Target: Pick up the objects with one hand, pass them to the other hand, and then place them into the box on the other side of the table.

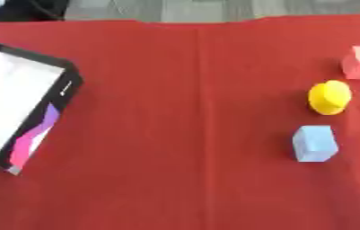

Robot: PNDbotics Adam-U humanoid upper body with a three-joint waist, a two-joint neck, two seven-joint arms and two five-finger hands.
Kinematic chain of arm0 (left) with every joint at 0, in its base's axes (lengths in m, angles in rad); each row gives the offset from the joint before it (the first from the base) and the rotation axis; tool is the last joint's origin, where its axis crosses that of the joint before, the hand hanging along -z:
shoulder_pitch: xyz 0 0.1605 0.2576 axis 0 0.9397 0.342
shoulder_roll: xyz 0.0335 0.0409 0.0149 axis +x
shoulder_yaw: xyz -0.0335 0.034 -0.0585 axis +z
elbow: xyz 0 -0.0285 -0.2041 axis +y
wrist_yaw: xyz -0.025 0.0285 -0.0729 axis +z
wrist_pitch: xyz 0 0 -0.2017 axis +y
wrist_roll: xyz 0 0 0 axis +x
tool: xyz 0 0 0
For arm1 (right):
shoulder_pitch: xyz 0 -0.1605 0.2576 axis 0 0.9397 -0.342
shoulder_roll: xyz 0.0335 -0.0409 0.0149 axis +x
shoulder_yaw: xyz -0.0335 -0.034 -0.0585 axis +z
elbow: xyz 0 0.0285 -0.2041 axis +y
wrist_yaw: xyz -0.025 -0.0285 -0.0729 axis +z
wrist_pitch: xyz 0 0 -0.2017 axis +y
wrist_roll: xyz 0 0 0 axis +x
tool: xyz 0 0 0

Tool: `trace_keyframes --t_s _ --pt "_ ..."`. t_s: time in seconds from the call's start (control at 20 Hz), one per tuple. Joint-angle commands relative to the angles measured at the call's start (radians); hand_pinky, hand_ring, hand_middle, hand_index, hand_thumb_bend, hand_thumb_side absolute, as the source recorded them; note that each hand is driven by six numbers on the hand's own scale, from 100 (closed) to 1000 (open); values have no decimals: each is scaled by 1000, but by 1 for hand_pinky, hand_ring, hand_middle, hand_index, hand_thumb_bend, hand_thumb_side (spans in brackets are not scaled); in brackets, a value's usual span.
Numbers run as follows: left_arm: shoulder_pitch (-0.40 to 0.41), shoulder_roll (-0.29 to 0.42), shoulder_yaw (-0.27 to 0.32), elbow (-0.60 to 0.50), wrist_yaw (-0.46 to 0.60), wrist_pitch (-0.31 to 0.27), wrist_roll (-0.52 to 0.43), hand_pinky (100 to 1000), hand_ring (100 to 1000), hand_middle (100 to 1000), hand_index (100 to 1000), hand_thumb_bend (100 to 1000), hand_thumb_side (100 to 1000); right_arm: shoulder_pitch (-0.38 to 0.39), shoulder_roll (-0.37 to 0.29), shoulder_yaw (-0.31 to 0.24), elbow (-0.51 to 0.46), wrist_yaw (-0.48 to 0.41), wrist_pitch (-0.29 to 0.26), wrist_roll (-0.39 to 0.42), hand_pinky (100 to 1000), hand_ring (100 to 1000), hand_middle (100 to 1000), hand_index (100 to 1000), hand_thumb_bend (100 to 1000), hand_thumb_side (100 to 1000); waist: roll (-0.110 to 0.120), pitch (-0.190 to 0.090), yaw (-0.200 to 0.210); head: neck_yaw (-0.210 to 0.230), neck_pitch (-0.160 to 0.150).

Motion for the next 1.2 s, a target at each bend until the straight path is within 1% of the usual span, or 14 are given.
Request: trace_keyframes --t_s 0.05,0.45,0.5,0.55,0.75,0.85,0.95,1.1,1.2 --pt "-6 32 8 -17 -1 -1 1 751 748 750 746 219 800 -3 -26 -4 -21 6 -1 0 706 788 651 898 100 626 -11 -25 1 -3 -8" --pt "-7 32 7 -17 -2 -1 0 752 748 751 746 219 800 -5 -27 -5 -21 6 -1 -1 707 790 654 899 100 626 -11 -25 1 -7 -12" --pt "-8 33 8 -17 -3 -1 1 752 748 752 747 219 799 -6 -28 -6 -21 5 -1 -2 707 791 655 899 100 647 -11 -24 2 -10 -14" --pt "-9 34 10 -18 -4 -2 2 752 748 752 747 219 797 -8 -30 -8 -21 3 -1 -4 707 791 655 899 100 624 -12 -24 2 -12 -16" --pt "-14 36 14 -25 -4 -4 7 752 748 752 747 220 794 -11 -50 -12 -21 -5 -11 -6 712 800 662 903 100 613 -12 -23 4 -23 -19" --pt "-15 39 14 -26 -4 -4 9 752 748 752 747 221 793 -8 -77 -11 -21 -4 -18 0 715 804 667 904 100 607 -14 -23 4 -27 -15" --pt "-13 44 14 -26 -4 -3 9 752 748 752 747 220 794 -4 -123 -13 -21 -12 -29 4 718 808 672 907 100 597 -16 -23 1 -33 -14" --pt "-10 50 12 -24 -5 -2 7 751 748 751 747 219 795 -2 -216 -22 -21 -38 -42 11 730 824 693 916 100 586 -20 -24 -4 -42 -14" --pt "-8 54 12 -24 -6 -3 7 751 748 751 747 219 794 -2 -282 -28 -21 -51 -39 26 741 839 713 924 100 590 -22 -25 -6 -43 -16"
